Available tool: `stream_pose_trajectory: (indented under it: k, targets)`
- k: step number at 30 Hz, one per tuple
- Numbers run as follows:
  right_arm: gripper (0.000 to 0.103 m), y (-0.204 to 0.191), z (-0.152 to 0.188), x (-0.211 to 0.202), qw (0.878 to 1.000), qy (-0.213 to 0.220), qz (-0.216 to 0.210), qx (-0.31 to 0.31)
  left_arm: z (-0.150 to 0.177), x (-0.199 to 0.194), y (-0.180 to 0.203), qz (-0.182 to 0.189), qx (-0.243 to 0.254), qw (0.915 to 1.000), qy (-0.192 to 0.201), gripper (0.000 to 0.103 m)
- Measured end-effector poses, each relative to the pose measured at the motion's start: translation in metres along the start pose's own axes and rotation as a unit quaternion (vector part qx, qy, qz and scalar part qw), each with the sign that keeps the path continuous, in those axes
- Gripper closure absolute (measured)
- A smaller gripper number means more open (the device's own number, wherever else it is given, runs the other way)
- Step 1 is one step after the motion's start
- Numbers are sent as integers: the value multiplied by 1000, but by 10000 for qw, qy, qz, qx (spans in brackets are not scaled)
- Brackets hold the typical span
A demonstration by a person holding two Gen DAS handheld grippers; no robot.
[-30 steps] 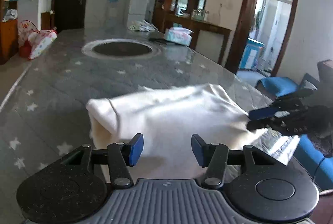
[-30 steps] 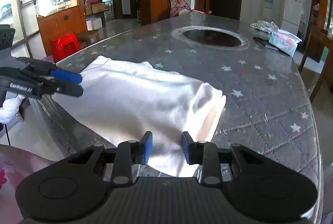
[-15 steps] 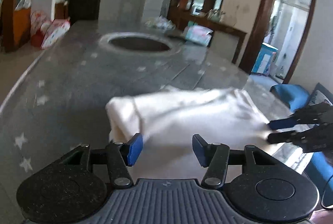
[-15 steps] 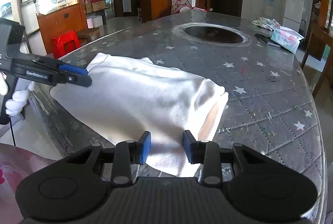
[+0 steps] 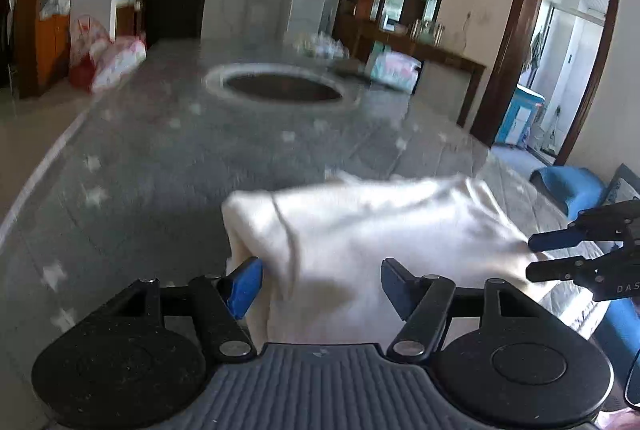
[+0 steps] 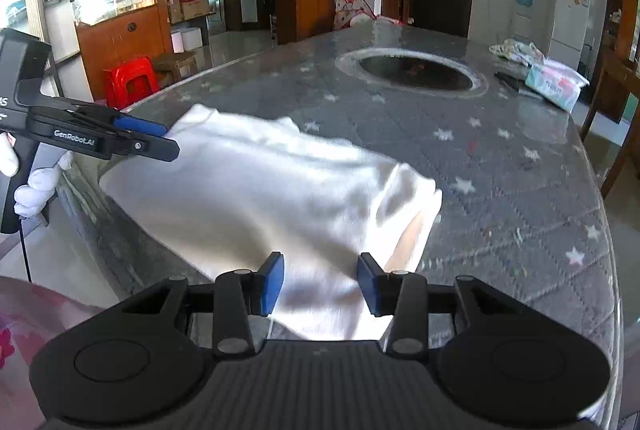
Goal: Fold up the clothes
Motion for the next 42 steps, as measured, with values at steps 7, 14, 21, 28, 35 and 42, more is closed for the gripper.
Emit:
stream_pose_trajectory:
  k: [7, 14, 21, 28, 35, 42]
  targets:
    - [59, 5, -20, 18, 9998, 167, 61, -28, -21, -4, 9, 140, 85, 9994, 307, 34]
    - [59, 20, -31, 57, 9993, 106, 180, 302, -13, 31, 4, 225, 56, 9997, -58, 34]
    - [58, 28, -32, 60, 9986, 126, 246, 448, -8, 24, -3, 192, -41, 9998, -34, 33]
    - [58, 33, -30, 71, 9977, 4, 327, 591, -3, 28, -10, 89, -128, 9998, -123, 33]
    - [58, 17, -38, 53, 9993, 184, 265, 199, -11, 10, -16, -4, -312, 9995, 26, 32]
    - [44, -13, -40, 37, 9991, 300, 17, -304, 0, 4, -33, -300, -690, 9969, -215, 27]
Point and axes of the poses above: each gripper's, at about its wrist camera, not at the fingertips, and x roughly the way its jaws point, y to its right, z to its underside, the point moved 10 cm from there along x, roughly the way its jaws point, and after that the axes turned 10 degrees about z, right-handed, at the moved point
